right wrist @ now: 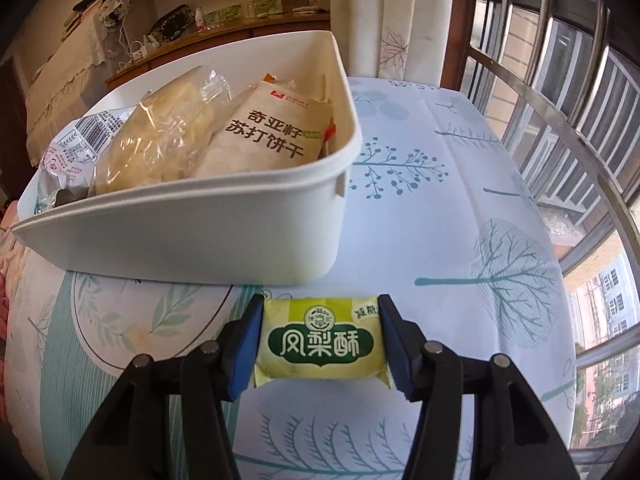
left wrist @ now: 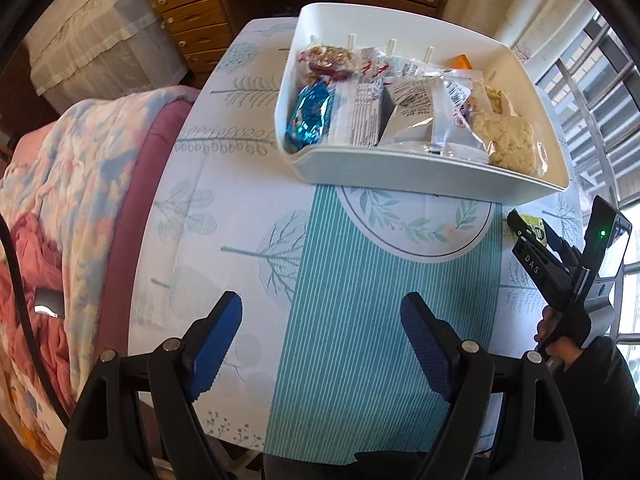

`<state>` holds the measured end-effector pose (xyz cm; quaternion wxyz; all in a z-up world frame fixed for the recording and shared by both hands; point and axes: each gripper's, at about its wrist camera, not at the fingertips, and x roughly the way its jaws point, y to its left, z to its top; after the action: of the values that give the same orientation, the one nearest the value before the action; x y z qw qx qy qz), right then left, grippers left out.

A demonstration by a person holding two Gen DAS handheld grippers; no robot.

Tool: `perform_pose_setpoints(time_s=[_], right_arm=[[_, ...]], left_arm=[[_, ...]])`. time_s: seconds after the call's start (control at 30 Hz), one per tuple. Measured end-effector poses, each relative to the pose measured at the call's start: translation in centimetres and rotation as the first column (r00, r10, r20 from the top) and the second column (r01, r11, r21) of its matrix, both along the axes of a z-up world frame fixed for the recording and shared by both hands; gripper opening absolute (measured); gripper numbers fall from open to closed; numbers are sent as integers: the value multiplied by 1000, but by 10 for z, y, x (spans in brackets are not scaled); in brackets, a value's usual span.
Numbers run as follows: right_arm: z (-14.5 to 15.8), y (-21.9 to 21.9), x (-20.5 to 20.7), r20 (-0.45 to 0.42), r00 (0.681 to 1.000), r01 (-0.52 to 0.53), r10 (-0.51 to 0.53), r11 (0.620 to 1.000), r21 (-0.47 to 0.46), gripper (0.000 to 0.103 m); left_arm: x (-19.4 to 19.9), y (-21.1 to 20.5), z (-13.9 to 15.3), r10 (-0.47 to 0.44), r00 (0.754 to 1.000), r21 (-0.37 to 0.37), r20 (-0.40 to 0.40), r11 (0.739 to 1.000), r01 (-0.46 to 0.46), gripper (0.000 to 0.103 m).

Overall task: Organize snacks
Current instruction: 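Grasp the green pineapple-cake packet with the right gripper, then carry the green packet over the tray and open the right gripper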

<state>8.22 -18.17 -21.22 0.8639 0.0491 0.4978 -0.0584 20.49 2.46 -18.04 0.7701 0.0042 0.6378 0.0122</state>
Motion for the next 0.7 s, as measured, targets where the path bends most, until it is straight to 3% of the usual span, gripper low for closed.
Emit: perform_pose_setpoints(time_s=[0.3, 0.5, 0.7], right_arm=[[27, -11, -28, -34, 980, 196, -197, 980, -24, 55], [61, -19, -39, 18, 952, 305, -304, 950, -62, 55], [102, -18, -35, 110, 932, 356, -345, 928, -107, 55]], left_arm=[[33, 7, 13, -144, 989, -35, 26, 989, 145, 81], [43, 18, 10, -218, 976, -62, 24, 974, 219, 81], [47, 35, 4, -256, 966, -89, 23, 962, 257, 81]])
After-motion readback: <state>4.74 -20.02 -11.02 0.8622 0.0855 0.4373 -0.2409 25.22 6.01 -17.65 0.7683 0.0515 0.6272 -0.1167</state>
